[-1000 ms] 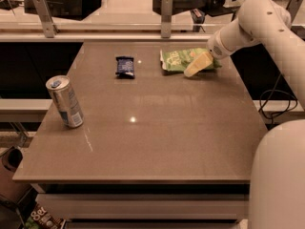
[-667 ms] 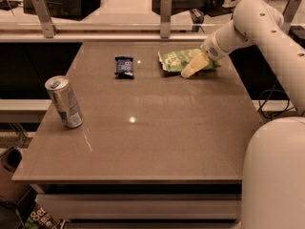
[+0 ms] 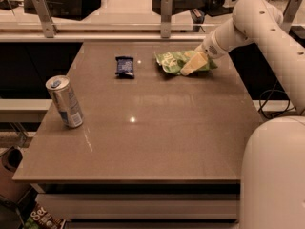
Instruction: Move green jalapeno chip bag near redbull can
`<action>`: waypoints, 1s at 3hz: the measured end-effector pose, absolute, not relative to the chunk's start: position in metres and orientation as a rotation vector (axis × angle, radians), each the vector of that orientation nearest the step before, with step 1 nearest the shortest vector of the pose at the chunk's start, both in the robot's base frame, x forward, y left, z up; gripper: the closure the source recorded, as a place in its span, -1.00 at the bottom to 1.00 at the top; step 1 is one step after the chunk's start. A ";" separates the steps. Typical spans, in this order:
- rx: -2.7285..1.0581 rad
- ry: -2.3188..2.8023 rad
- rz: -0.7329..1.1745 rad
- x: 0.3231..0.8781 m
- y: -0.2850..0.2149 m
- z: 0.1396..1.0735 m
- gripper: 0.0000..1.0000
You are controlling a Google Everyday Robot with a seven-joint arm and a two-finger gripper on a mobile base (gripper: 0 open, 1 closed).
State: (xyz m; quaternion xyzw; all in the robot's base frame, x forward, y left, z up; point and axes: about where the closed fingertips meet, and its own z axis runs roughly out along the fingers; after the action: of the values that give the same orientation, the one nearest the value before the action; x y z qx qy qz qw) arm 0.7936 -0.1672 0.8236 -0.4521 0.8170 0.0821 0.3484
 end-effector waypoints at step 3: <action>-1.186 2.113 0.217 0.792 -0.163 0.840 1.00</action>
Offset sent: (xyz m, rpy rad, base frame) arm 0.0000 0.0001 0.0021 0.0000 0.0001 0.0001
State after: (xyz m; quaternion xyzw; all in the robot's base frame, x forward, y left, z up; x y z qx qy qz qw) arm 0.7917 -0.1631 0.8397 -0.4572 0.8145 0.0836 0.3472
